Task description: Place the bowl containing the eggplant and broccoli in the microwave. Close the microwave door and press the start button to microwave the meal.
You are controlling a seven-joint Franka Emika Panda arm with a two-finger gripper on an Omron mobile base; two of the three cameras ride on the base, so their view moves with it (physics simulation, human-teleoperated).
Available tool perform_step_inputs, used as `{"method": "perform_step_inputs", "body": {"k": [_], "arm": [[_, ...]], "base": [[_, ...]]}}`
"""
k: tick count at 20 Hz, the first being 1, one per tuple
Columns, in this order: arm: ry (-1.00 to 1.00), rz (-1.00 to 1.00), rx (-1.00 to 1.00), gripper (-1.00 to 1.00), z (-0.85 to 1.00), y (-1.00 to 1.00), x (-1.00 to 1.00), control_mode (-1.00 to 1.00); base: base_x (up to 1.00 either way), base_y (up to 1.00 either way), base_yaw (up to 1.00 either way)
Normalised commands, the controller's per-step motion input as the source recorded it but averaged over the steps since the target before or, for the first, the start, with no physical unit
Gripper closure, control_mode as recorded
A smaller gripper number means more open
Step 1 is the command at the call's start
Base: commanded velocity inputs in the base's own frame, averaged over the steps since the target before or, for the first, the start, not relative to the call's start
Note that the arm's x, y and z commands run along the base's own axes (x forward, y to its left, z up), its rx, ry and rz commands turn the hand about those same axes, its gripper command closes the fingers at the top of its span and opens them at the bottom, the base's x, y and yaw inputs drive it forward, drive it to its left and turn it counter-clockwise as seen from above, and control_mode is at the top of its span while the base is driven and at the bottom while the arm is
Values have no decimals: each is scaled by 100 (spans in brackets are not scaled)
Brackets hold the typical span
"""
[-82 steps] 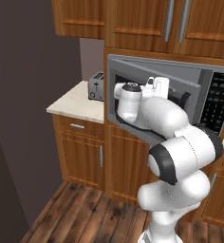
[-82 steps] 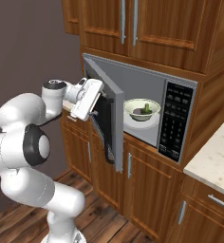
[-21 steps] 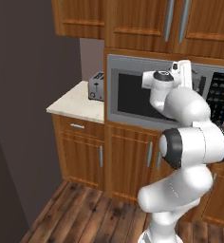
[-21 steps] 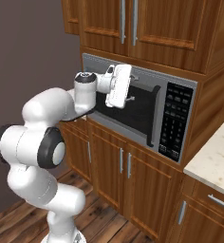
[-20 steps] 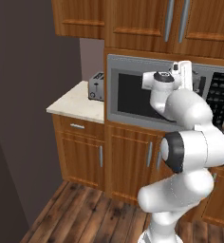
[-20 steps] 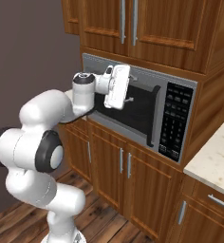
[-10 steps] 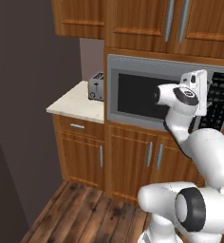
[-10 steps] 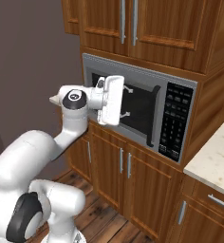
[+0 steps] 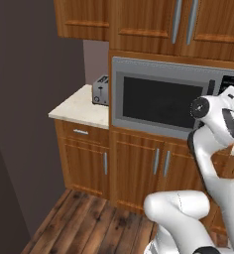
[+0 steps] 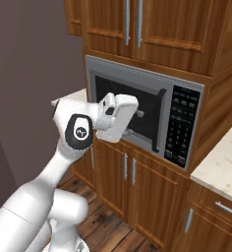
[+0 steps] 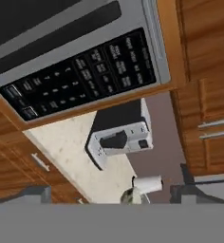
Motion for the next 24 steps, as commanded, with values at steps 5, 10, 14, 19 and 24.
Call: {"method": "perform_step_inputs", "body": {"k": [5, 10, 14, 19, 24], "arm": [[-64, 0, 49, -100, -4, -6, -19, -100], [-53, 0, 40, -100, -35, -2, -7, -100], [-15, 0, 20, -100, -33, 2, 0, -100], [-1, 0, 14, -100, -7, 0, 0, -100], [0, 1, 6, 100, 0, 0, -27, -100]], "base": [[0, 0, 0], [0, 0, 0], [0, 0, 0], [0, 0, 0], [0, 0, 0]]}}
